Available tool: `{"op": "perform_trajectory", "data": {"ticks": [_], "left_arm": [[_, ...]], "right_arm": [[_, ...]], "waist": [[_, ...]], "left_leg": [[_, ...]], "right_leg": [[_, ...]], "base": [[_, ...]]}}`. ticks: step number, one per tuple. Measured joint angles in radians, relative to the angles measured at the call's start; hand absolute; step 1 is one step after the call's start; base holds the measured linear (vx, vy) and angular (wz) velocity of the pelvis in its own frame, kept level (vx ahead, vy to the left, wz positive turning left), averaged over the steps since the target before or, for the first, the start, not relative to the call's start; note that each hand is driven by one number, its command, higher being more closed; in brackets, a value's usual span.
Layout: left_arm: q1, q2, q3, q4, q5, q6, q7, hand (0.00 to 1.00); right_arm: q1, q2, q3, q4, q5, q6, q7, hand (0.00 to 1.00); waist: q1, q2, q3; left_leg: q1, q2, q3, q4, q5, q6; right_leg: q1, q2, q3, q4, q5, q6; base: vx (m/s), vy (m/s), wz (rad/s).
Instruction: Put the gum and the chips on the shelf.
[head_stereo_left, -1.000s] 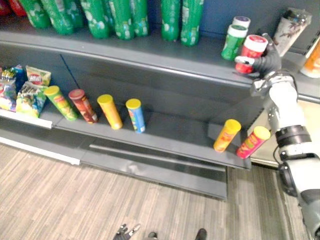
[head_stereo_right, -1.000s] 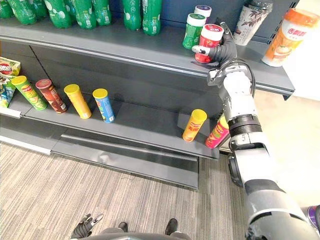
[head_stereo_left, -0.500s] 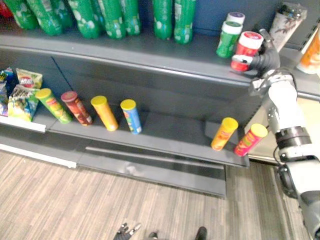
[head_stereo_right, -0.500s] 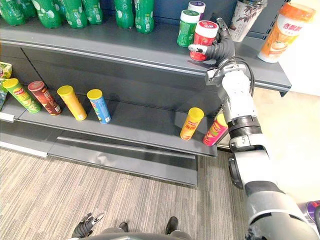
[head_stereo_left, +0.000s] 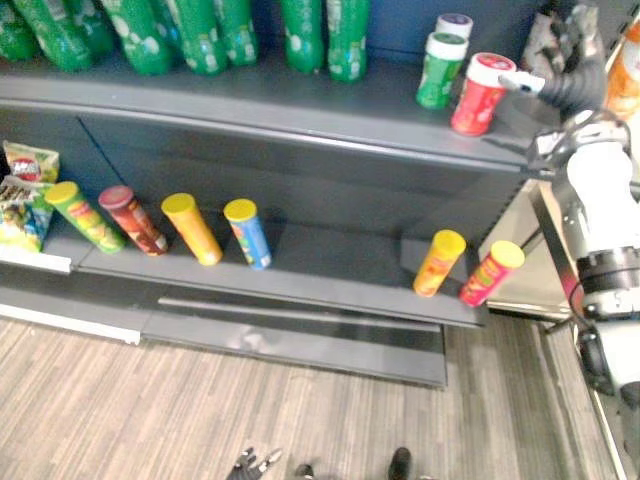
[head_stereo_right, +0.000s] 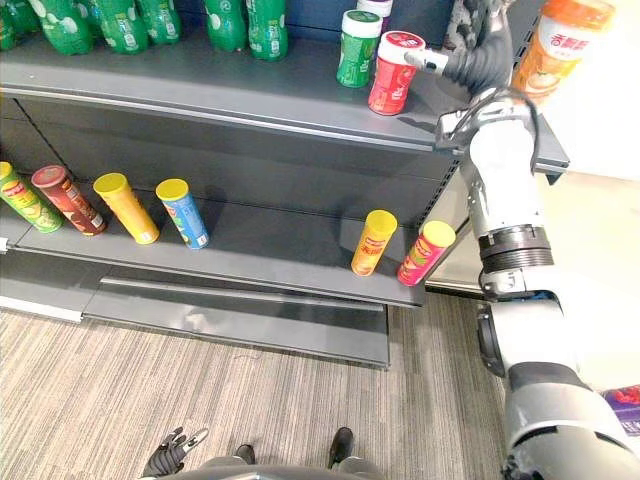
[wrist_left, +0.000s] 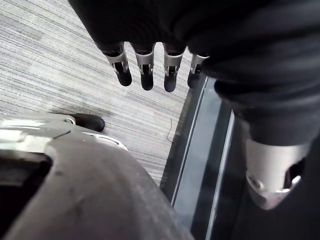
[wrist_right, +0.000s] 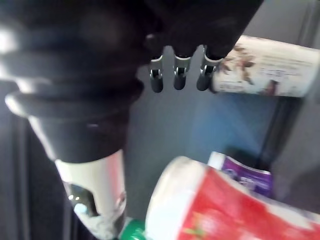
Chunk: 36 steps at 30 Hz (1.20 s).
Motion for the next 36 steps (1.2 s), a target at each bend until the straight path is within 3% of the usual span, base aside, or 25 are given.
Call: {"op": "perform_trajectory", "data": {"ticks": [5, 9, 15, 20, 23, 28, 32, 36], "left_arm": [[0.001, 0.0, 0.006, 0.006, 0.0, -0.013, 0.0, 0.0], [-0.001, 0.0, 0.021, 0.041, 0.001, -0.021, 0.0, 0.0], [0.004, -0.001, 0.036, 0.081, 0.003, -0.034, 0.005, 0.0], [0.006, -0.004, 0.038, 0.112, 0.003, -0.053, 0.016, 0.0], [0.007, -0.007, 0.037, 0.118, 0.002, -0.058, 0.039, 0.0], [0.011, -0.002, 0.006, 0.118, -0.002, -0.061, 0.054, 0.0], [0.008, 0.002, -0.024, 0.118, -0.005, -0.063, 0.056, 0.0], [0.005, 0.002, -0.056, 0.118, -0.013, -0.063, 0.054, 0.0]], "right_arm": [[0.003, -0.001, -0.021, -0.159, 0.011, -0.005, 0.016, 0.0], [0.089, -0.001, -0.032, -0.376, 0.012, -0.008, 0.049, 0.0], [0.376, 0.039, -0.102, -0.629, 0.097, 0.025, 0.125, 0.0], [0.763, 0.166, -0.107, -0.795, 0.162, 0.088, 0.246, 0.0], [0.983, 0.212, -0.03, -0.819, 0.207, 0.116, 0.379, 0.0], [1.205, 0.231, 0.077, -0.773, 0.245, 0.137, 0.518, 0.0], [1.256, 0.283, 0.103, -0.622, 0.266, 0.128, 0.521, 0.0], [1.268, 0.309, 0.183, -0.395, 0.221, 0.087, 0.51, 0.0]], "waist": [[-0.003, -0.001, -0.001], [-0.023, -0.006, -0.005], [-0.051, -0.009, -0.043], [-0.079, -0.004, -0.059], [-0.084, -0.001, -0.061], [-0.109, 0.009, -0.067], [-0.109, 0.019, -0.071], [-0.108, 0.038, -0.076]], "left_leg": [[-0.001, 0.007, 0.024, 0.003, -0.002, -0.002], [-0.001, 0.014, 0.039, 0.004, -0.005, -0.005], [0.001, 0.016, 0.07, 0.008, -0.016, -0.008], [0.005, 0.019, 0.101, 0.027, -0.034, -0.008], [0.004, 0.024, 0.123, 0.056, -0.056, -0.009], [0.005, 0.024, 0.131, 0.064, -0.061, -0.012], [0.0, 0.028, 0.134, 0.08, -0.073, -0.013], [-0.003, 0.029, 0.134, 0.088, -0.081, -0.013]], "right_leg": [[-0.012, 0.01, 0.023, 0.0, 0.005, -0.007], [-0.016, 0.017, 0.035, 0.0, 0.005, -0.007], [-0.028, 0.024, 0.064, 0.0, 0.005, -0.008], [-0.031, 0.03, 0.098, 0.0, 0.006, -0.008], [-0.03, 0.034, 0.115, 0.0, 0.007, -0.009], [-0.029, 0.033, 0.121, 0.0, 0.006, -0.009], [-0.028, 0.034, 0.122, 0.0, 0.006, -0.008], [-0.026, 0.033, 0.121, -0.001, 0.002, -0.003]], "base": [[-0.01, -0.021, -0.14], [-0.01, -0.02, -0.11], [0.01, -0.004, -0.15], [0.01, 0.001, -0.17], [-0.01, -0.001, -0.2], [-0.01, -0.001, -0.05], [-0.02, -0.006, -0.02], [0.0, -0.001, 0.01]]}}
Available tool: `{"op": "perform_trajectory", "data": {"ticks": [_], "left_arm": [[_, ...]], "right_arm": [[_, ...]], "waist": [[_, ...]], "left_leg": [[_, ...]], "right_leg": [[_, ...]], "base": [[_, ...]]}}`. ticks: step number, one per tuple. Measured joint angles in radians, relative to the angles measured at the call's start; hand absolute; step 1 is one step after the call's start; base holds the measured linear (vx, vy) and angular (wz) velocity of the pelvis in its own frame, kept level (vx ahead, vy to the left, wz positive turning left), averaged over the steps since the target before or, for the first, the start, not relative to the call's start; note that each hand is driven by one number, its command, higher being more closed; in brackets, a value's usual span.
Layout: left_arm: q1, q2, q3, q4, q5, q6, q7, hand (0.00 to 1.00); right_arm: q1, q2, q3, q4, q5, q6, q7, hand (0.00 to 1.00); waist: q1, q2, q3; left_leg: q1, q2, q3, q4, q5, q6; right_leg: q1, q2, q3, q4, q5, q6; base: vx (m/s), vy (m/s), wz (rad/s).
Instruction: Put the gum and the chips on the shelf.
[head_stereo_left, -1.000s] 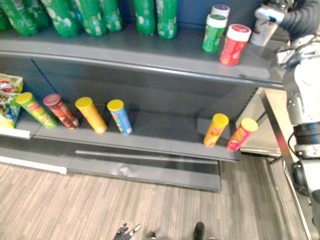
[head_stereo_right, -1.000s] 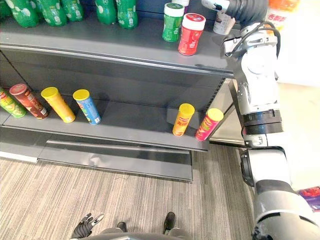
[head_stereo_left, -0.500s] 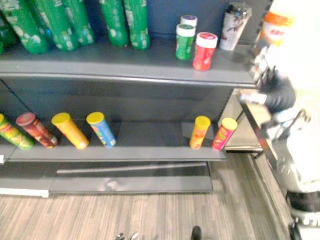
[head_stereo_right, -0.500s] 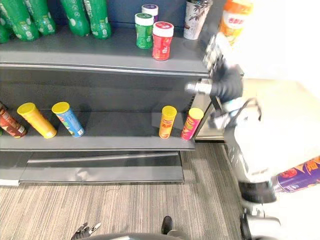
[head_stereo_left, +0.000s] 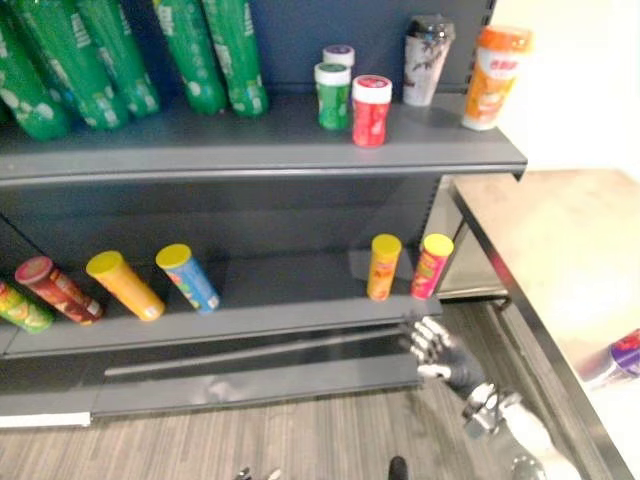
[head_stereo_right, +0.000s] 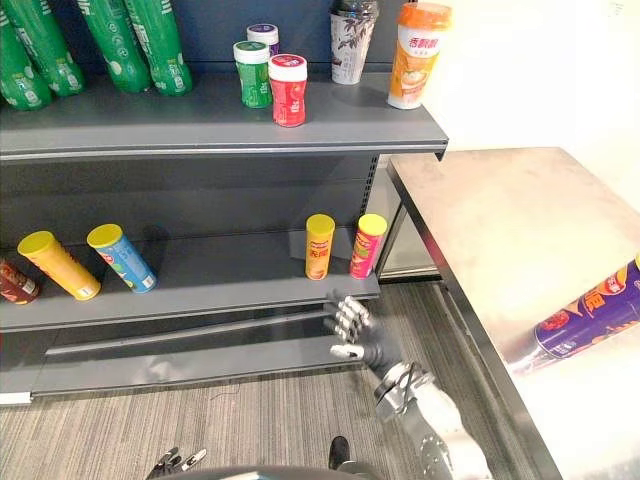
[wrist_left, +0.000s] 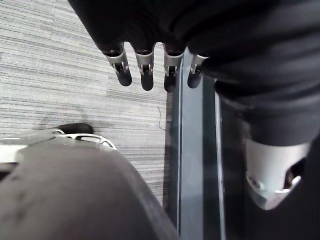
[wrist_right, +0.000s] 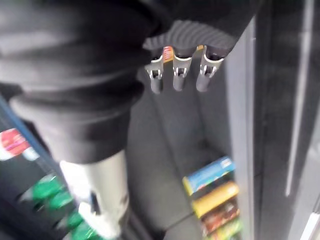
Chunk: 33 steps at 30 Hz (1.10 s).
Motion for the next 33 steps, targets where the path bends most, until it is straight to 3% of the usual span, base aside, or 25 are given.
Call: {"op": "perform_trajectory", "data": {"ticks": [4, 8, 16, 20, 30, 33], "left_arm": [[-0.003, 0.0, -0.02, 0.0, -0.008, 0.001, -0.005, 0.0], [-0.003, 0.0, -0.022, -0.001, -0.009, 0.002, -0.009, 0.0], [-0.001, -0.01, -0.004, 0.002, -0.075, 0.002, -0.021, 0.0], [-0.007, -0.025, 0.018, 0.033, -0.086, -0.001, -0.021, 0.0], [-0.012, -0.035, 0.04, 0.06, -0.126, -0.003, -0.032, 0.0], [-0.022, -0.039, 0.046, 0.063, -0.171, -0.002, -0.048, 0.0]], "right_arm": [[-0.011, 0.069, -0.003, 0.353, -0.085, -0.082, -0.042, 0.0], [-0.022, 0.113, -0.028, 0.655, -0.163, -0.1, -0.125, 0.0], [-0.086, 0.185, -0.244, 0.957, -0.224, -0.127, -0.291, 0.0], [-0.087, 0.19, -0.293, 1.019, -0.23, -0.129, -0.359, 0.0], [-0.054, 0.224, -0.411, 1.062, -0.229, -0.128, -0.409, 0.0], [-0.057, 0.226, -0.442, 1.065, -0.228, -0.128, -0.435, 0.0]], "waist": [[0.002, 0.008, -0.004], [0.002, 0.01, -0.004], [0.005, 0.013, -0.002], [0.004, 0.013, -0.001], [0.002, 0.001, 0.018], [0.002, 0.01, 0.044]], "left_leg": [[-0.006, 0.0, -0.013, 0.0, 0.0, 0.0], [-0.001, -0.001, -0.043, 0.0, 0.001, 0.001], [0.005, -0.013, -0.067, -0.001, 0.003, 0.004], [0.008, -0.014, -0.072, -0.003, 0.004, 0.006], [0.047, -0.016, -0.063, -0.016, 0.004, 0.006], [0.01, 0.0, -0.06, 0.093, -0.054, 0.01]], "right_leg": [[0.001, -0.002, -0.015, 0.0, -0.002, -0.002], [0.021, -0.007, -0.044, 0.0, -0.004, -0.003], [0.04, -0.021, -0.068, 0.0, -0.008, 0.0], [0.045, -0.022, -0.073, -0.001, -0.01, 0.004], [0.07, -0.02, -0.065, -0.004, -0.016, 0.007], [0.062, -0.021, -0.054, 0.042, -0.043, 0.013]], "base": [[0.01, -0.004, 0.08], [0.03, 0.007, 0.21], [0.0, 0.012, 0.1], [0.0, -0.003, 0.03], [0.0, 0.003, -0.02], [-0.01, 0.021, -0.09]]}}
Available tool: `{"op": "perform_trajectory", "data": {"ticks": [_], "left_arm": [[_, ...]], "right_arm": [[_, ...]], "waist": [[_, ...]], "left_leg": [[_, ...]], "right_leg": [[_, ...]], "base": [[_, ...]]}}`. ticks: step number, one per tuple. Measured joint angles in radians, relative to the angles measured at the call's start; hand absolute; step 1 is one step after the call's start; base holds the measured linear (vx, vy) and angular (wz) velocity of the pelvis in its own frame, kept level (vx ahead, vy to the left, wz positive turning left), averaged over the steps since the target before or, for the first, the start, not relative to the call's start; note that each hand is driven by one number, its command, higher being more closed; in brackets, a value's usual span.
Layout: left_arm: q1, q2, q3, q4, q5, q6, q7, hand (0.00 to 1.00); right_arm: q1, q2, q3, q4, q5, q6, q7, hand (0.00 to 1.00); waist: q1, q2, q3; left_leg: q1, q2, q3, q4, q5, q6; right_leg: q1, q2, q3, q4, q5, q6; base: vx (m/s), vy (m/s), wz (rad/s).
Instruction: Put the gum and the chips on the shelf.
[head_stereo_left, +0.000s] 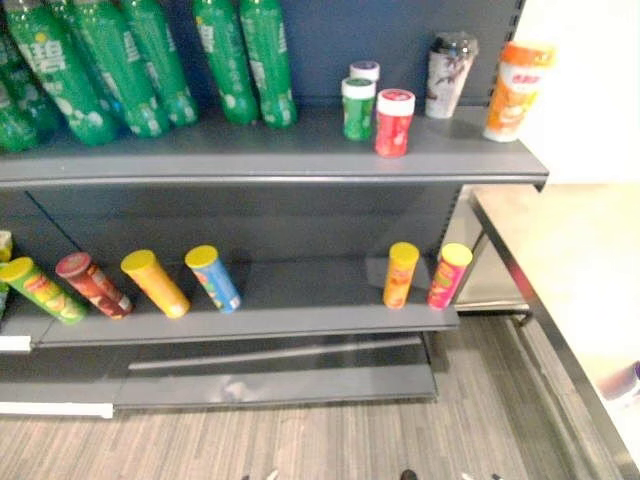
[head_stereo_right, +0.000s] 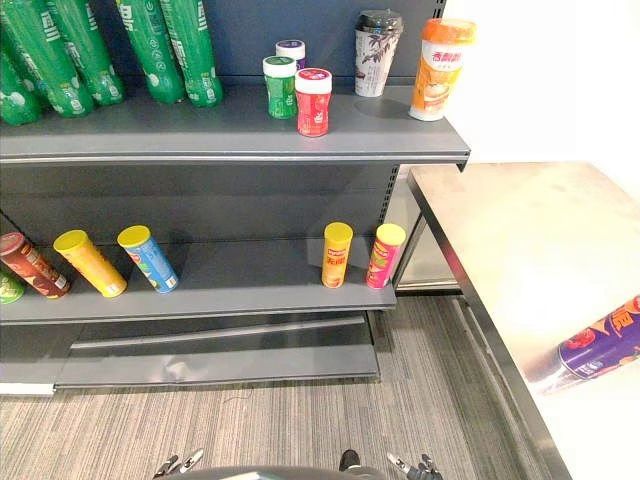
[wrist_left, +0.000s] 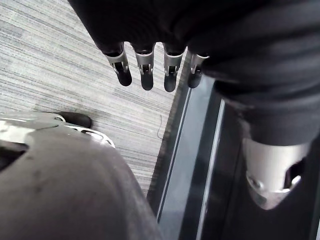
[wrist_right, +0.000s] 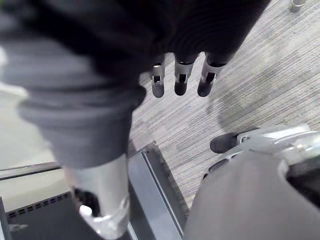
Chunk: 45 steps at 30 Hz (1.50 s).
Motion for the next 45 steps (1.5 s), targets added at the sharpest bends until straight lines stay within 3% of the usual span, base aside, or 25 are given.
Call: {"op": "perform_trajectory", "data": {"ticks": [2, 4, 6, 9, 11, 13, 16, 18, 19, 21, 23, 31, 39, 44, 45], "left_arm": [[-0.02, -0.006, -0.001, 0.005, -0.035, 0.0, -0.009, 0.0], [-0.027, -0.002, -0.001, 0.005, -0.035, 0.0, -0.014, 0.0], [-0.033, 0.003, 0.0, 0.005, -0.035, 0.001, -0.014, 0.0], [-0.038, 0.009, 0.008, 0.004, -0.033, 0.01, -0.016, 0.0], [-0.034, 0.002, 0.012, -0.001, -0.032, 0.011, -0.016, 0.0], [-0.044, 0.005, 0.026, -0.012, -0.032, 0.025, -0.012, 0.0], [-0.065, 0.015, 0.047, -0.036, -0.034, 0.033, 0.004, 0.0], [-0.075, 0.026, 0.049, -0.045, -0.034, 0.034, 0.004, 0.0], [-0.087, 0.025, 0.052, -0.048, -0.034, 0.034, 0.004, 0.0], [-0.097, 0.011, 0.063, -0.043, -0.033, 0.039, 0.004, 0.0], [-0.096, -0.011, 0.063, -0.041, -0.033, 0.041, 0.006, 0.0], [-0.095, -0.021, 0.065, -0.043, -0.033, 0.042, 0.004, 0.0], [-0.098, -0.031, 0.064, -0.043, -0.018, 0.034, -0.011, 0.0], [-0.107, -0.031, 0.044, -0.043, -0.015, 0.033, -0.014, 0.0], [-0.113, -0.03, 0.045, -0.043, -0.016, 0.032, -0.014, 0.0]], "right_arm": [[-0.001, -0.001, -0.026, 0.0, 0.018, 0.0, -0.019, 0.0], [0.0, 0.006, -0.046, 0.0, 0.032, 0.0, -0.035, 0.0], [0.0, 0.015, -0.058, -0.003, 0.061, -0.003, -0.043, 0.0], [0.01, 0.041, -0.113, -0.012, 0.086, -0.02, -0.043, 0.0], [0.031, 0.058, -0.145, -0.053, 0.086, -0.027, -0.041, 0.0], [0.023, 0.077, -0.159, -0.066, 0.084, -0.031, -0.033, 0.0], [0.016, 0.077, -0.16, -0.042, 0.078, -0.032, -0.033, 0.0], [0.016, 0.076, -0.159, -0.041, 0.078, -0.034, -0.033, 0.0], [0.0, 0.075, -0.158, -0.033, 0.078, -0.036, -0.033, 0.0], [-0.014, 0.074, -0.151, -0.032, 0.077, -0.043, -0.031, 0.0], [-0.02, 0.069, -0.134, -0.031, 0.076, -0.047, -0.027, 0.0], [-0.07, 0.049, -0.041, -0.033, 0.039, -0.069, -0.002, 0.0], [-0.064, 0.044, -0.045, -0.034, 0.039, -0.069, -0.033, 0.0], [-0.057, 0.044, -0.056, -0.042, 0.04, -0.071, -0.04, 0.0], [-0.047, 0.044, -0.056, -0.042, 0.04, -0.073, -0.041, 0.0]], "waist": [[0.0, 0.017, 0.026], [-0.002, 0.013, 0.043], [-0.003, 0.006, 0.053], [-0.004, 0.0, 0.061], [0.0, 0.0, 0.062], [-0.001, 0.012, 0.072], [0.001, 0.002, 0.077], [-0.002, -0.01, 0.072], [-0.001, -0.02, 0.073], [-0.003, -0.01, 0.077], [-0.002, 0.002, 0.074], [-0.002, -0.01, 0.071], [-0.006, 0.002, 0.075], [-0.032, -0.002, 0.084], [-0.034, -0.007, 0.091]], "left_leg": [[-0.044, 0.018, 0.004, 0.115, -0.06, 0.006], [-0.059, 0.016, 0.018, 0.167, -0.088, 0.013], [-0.063, 0.013, 0.048, 0.196, -0.107, 0.023], [-0.058, 0.011, 0.14, 0.219, -0.13, 0.04], [-0.058, 0.013, 0.226, 0.216, -0.135, 0.054], [-0.053, 0.047, 0.344, 0.21, -0.135, 0.062], [-0.044, 0.101, 0.445, 0.197, -0.121, 0.056], [-0.04, 0.106, 0.501, 0.188, -0.111, 0.046], [-0.035, 0.109, 0.542, 0.184, -0.099, 0.045], [-0.009, 0.097, 0.588, 0.136, -0.056, 0.041], [0.042, 0.087, 0.628, 0.073, -0.022, 0.006], [0.087, 0.08, 0.673, 0.011, 0.047, -0.039], [0.095, 0.092, 0.657, 0.038, 0.057, -0.042], [0.057, 0.121, 0.654, 0.146, 0.07, -0.032], [0.025, 0.16, 0.619, 0.254, 0.071, -0.03]], "right_leg": [[-0.069, -0.009, 0.017, 0.153, -0.071, 0.003], [-0.117, -0.026, 0.038, 0.25, -0.108, 0.007], [-0.14, -0.033, 0.067, 0.281, -0.115, 0.014], [-0.155, -0.036, 0.122, 0.248, -0.087, 0.056], [-0.173, -0.079, 0.049, 0.218, -0.082, 0.062], [-0.214, -0.139, -0.146, 0.285, -0.109, 0.003], [-0.184, -0.17, -0.282, 0.422, -0.132, -0.033], [-0.112, -0.197, -0.33, 0.442, -0.099, -0.041], [-0.108, -0.183, -0.347, 0.386, -0.098, -0.039], [-0.09, -0.162, -0.375, 0.314, -0.088, -0.044], [-0.044, -0.12, -0.383, 0.222, -0.084, -0.038], [0.004, -0.046, -0.35, 0.064, -0.065, -0.027], [0.012, -0.044, -0.34, 0.076, -0.072, -0.034], [-0.083, -0.095, -0.31, 0.254, -0.168, -0.052], [-0.093, -0.101, -0.293, 0.283, -0.199, -0.064]], "base": [[-0.05, 0.047, -0.12], [-0.04, 0.056, -0.17], [-0.06, 0.105, -0.41], [-0.08, 0.138, -0.69], [-0.1, 0.196, -1.1], [-0.06, 0.153, -1.46], [0.04, 0.029, -1.24], [0.1, -0.071, -1.06], [0.05, -0.104, -0.89], [0.04, -0.134, -0.76], [0.06, -0.174, -0.41], [-0.05, -0.115, -0.25], [-0.1, -0.01, -0.03], [-0.11, -0.036, -0.11], [-0.06, -0.113, -0.19]]}}
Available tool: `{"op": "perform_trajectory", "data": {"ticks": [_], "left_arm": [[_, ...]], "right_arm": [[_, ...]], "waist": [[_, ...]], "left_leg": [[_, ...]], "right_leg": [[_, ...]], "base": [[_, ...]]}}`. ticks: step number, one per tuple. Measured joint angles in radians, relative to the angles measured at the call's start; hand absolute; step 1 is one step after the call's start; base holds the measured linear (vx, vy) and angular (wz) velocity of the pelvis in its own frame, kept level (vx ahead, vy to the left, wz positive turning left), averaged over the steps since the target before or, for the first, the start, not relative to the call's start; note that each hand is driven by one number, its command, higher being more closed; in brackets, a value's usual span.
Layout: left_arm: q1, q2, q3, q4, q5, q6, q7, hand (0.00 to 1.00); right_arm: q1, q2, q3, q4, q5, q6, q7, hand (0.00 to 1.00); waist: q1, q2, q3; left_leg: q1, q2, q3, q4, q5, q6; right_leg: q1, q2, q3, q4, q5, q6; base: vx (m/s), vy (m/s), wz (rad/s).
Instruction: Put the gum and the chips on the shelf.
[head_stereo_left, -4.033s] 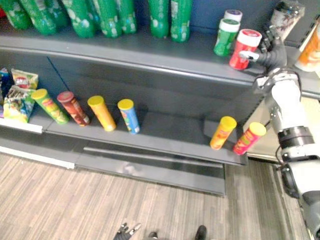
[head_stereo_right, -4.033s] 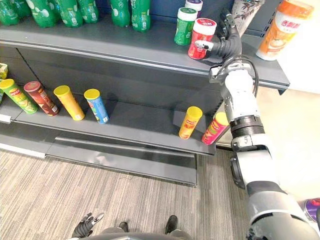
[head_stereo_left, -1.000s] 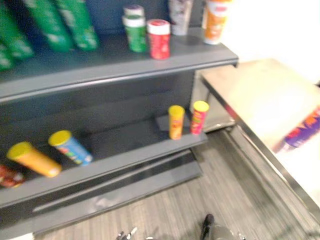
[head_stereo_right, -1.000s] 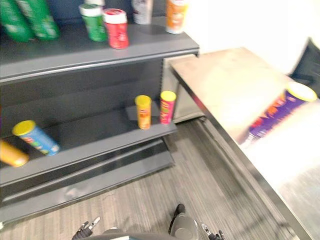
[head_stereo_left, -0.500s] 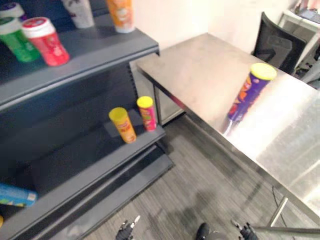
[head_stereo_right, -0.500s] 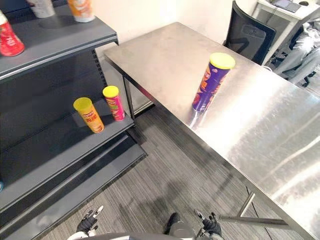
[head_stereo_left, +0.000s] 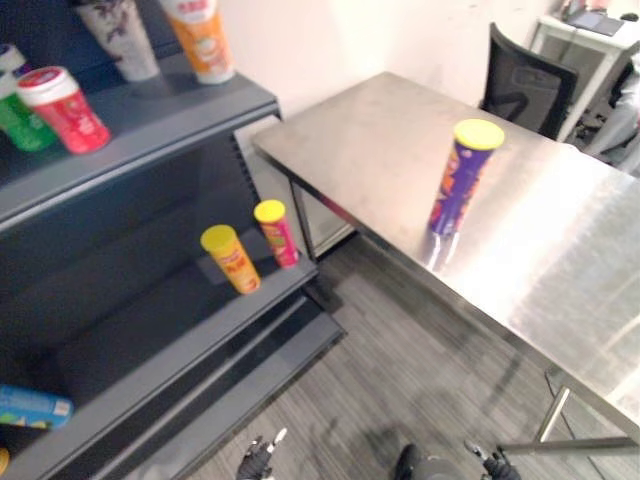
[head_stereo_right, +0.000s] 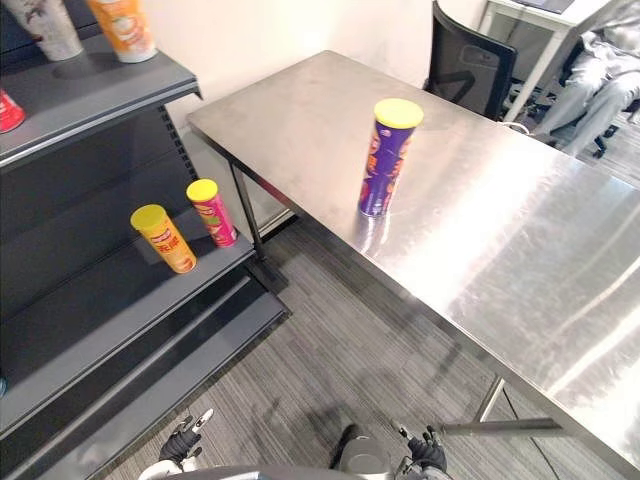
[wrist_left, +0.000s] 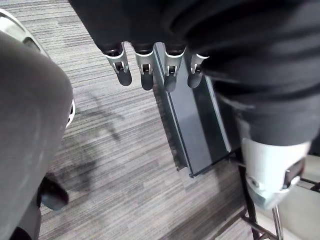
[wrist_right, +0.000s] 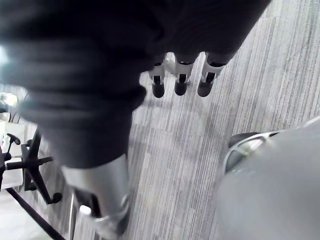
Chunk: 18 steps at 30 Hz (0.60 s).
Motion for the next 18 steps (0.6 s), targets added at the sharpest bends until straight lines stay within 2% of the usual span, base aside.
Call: {"op": "perform_trajectory", "data": {"ticks": [1, 2, 3, 4, 5, 7, 11, 13, 15, 16, 18], "left_arm": [[0.0, 0.0, 0.003, -0.003, -0.006, -0.001, -0.001, 0.0], [0.008, -0.003, 0.022, -0.026, -0.032, -0.014, -0.003, 0.0], [0.01, -0.008, 0.028, -0.031, -0.048, -0.023, -0.002, 0.0], [0.014, -0.017, 0.034, -0.032, -0.06, -0.032, 0.0, 0.0], [0.015, -0.02, 0.031, -0.031, -0.071, -0.033, 0.0, 0.0], [0.017, -0.022, 0.029, -0.031, -0.081, -0.038, 0.001, 0.0], [0.019, -0.028, 0.027, -0.03, -0.114, -0.044, 0.004, 0.0], [0.024, -0.04, 0.027, -0.029, -0.115, -0.046, 0.009, 0.0], [0.035, -0.069, 0.027, -0.027, -0.113, -0.048, 0.02, 0.0], [0.037, -0.063, 0.021, -0.026, -0.111, -0.049, 0.02, 0.0], [0.04, -0.054, 0.018, -0.028, -0.106, -0.054, 0.023, 0.0]], "right_arm": [[0.007, 0.0, -0.002, 0.0, 0.0, -0.002, -0.002, 0.0], [0.011, 0.0, -0.011, -0.002, 0.0, -0.003, -0.006, 0.0], [0.011, -0.005, -0.012, -0.003, 0.0, -0.005, -0.009, 0.0], [0.001, -0.012, -0.015, -0.004, 0.0, -0.007, -0.017, 0.0], [-0.011, -0.02, -0.026, -0.005, 0.0, -0.01, -0.027, 0.0], [-0.012, -0.023, -0.025, -0.009, -0.001, -0.009, -0.038, 0.0], [0.019, -0.017, -0.023, -0.047, 0.001, -0.004, -0.039, 0.0], [0.047, -0.018, -0.021, -0.05, 0.009, -0.003, -0.042, 0.0], [0.058, -0.028, -0.015, -0.05, 0.009, -0.003, -0.047, 0.0], [0.055, -0.014, -0.016, -0.043, 0.009, 0.001, -0.054, 0.0], [0.06, 0.002, -0.007, -0.043, 0.008, 0.001, -0.055, 0.0]], "waist": [[-0.001, 0.0, 0.0], [0.005, -0.003, 0.006], [0.007, -0.009, 0.011], [0.009, -0.005, 0.015], [0.007, -0.002, 0.016], [0.008, -0.001, 0.016], [0.01, 0.006, 0.011], [0.011, 0.023, 0.001], [0.016, 0.069, -0.017], [0.014, 0.063, -0.028], [0.017, 0.044, -0.041]], "left_leg": [[-0.026, 0.031, -0.039, 0.077, 0.005, 0.008], [-0.115, 0.093, -0.164, 0.271, 0.044, 0.077], [-0.148, 0.088, -0.236, 0.296, 0.03, 0.075], [-0.171, 0.053, -0.345, 0.264, -0.006, 0.057], [-0.178, 0.016, -0.413, 0.204, -0.011, 0.052], [-0.182, -0.015, -0.465, 0.096, -0.006, 0.051], [-0.204, -0.029, -0.496, -0.067, 0.035, 0.046], [-0.203, -0.046, -0.549, -0.125, 0.063, 0.04], [-0.187, -0.059, -0.588, -0.196, 0.089, 0.032], [-0.169, -0.068, -0.569, -0.202, 0.053, 0.016], [-0.161, -0.096, -0.554, -0.205, 0.035, 0.025]], "right_leg": [[-0.003, 0.0, 0.012, 0.009, -0.011, 0.0], [-0.007, 0.011, 0.057, 0.03, -0.031, -0.01], [-0.006, 0.016, 0.078, 0.031, -0.032, -0.01], [-0.007, 0.022, 0.13, 0.029, -0.033, -0.009], [-0.008, 0.029, 0.181, 0.026, -0.033, -0.009], [-0.01, 0.039, 0.238, 0.015, -0.033, -0.009], [-0.008, 0.049, 0.283, -0.01, -0.027, 0.001], [-0.006, 0.062, 0.314, -0.01, -0.016, 0.018], [-0.009, 0.094, 0.343, -0.001, -0.015, 0.042], [-0.008, 0.08, 0.366, 0.016, -0.02, 0.061], [-0.004, 0.054, 0.371, 0.007, -0.015, 0.074]], "base": [[-0.08, -0.202, -0.46], [-0.05, -0.148, -0.61], [-0.02, -0.147, -1.06], [0.03, -0.069, -1.24], [0.03, -0.051, -1.27], [0.03, -0.031, -1.1], [0.1, 0.054, -0.94], [0.15, 0.2, -0.61], [0.17, 0.259, -0.59], [0.14, 0.238, -0.32], [0.2, 0.3, -0.16]]}}
